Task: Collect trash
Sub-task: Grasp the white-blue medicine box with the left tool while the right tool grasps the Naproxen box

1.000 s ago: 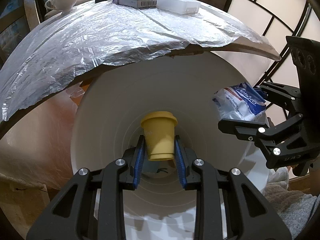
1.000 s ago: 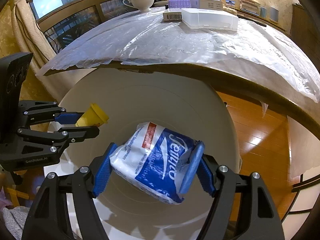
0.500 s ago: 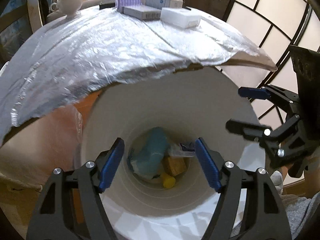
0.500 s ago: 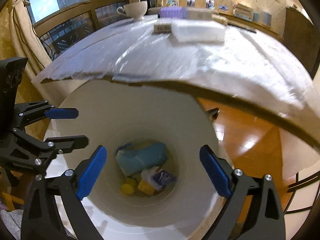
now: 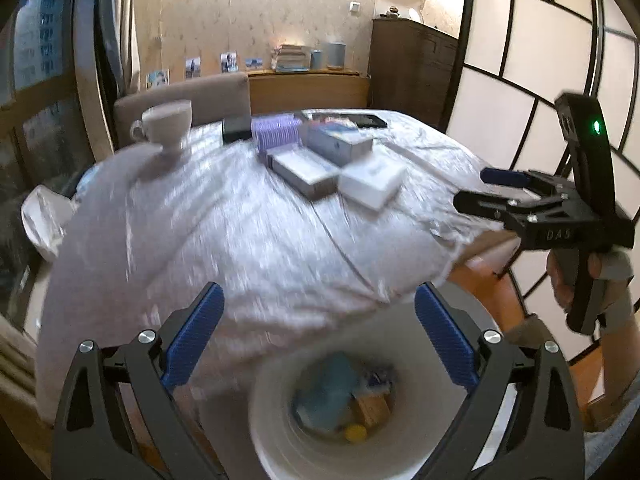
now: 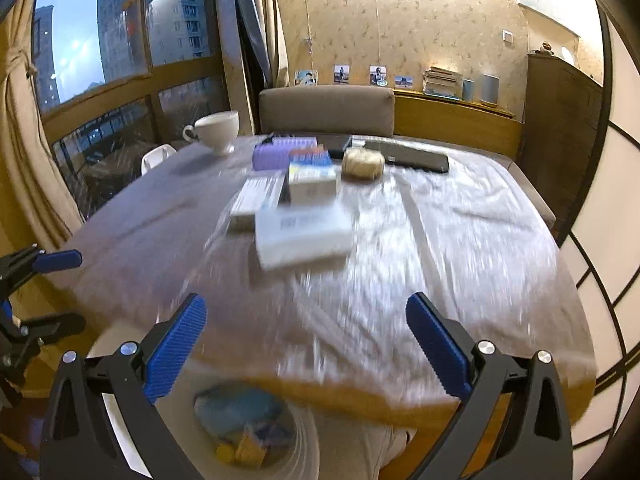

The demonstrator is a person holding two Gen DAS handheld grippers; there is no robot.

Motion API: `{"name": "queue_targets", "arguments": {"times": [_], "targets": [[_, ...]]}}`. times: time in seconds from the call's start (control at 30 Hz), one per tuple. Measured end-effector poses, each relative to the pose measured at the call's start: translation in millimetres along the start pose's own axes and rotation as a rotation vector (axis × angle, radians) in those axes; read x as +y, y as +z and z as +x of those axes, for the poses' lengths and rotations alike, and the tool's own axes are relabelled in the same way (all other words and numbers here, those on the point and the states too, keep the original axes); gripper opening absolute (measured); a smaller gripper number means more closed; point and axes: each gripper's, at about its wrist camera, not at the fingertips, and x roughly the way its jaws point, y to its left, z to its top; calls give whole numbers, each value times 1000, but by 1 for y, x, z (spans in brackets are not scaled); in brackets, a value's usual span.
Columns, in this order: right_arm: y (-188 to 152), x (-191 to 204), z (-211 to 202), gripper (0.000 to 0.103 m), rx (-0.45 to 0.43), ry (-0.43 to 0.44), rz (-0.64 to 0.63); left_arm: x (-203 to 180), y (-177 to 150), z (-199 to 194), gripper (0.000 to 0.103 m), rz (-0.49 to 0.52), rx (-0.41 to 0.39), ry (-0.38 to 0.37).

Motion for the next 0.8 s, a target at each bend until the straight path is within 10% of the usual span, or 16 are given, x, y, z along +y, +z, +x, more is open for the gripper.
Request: {"name": "queue_targets", "arguments": {"times": [0.8], "targets": [[88,-42,151,74,168,-47,18,23,101,139,94,-126,152,-21]]}}
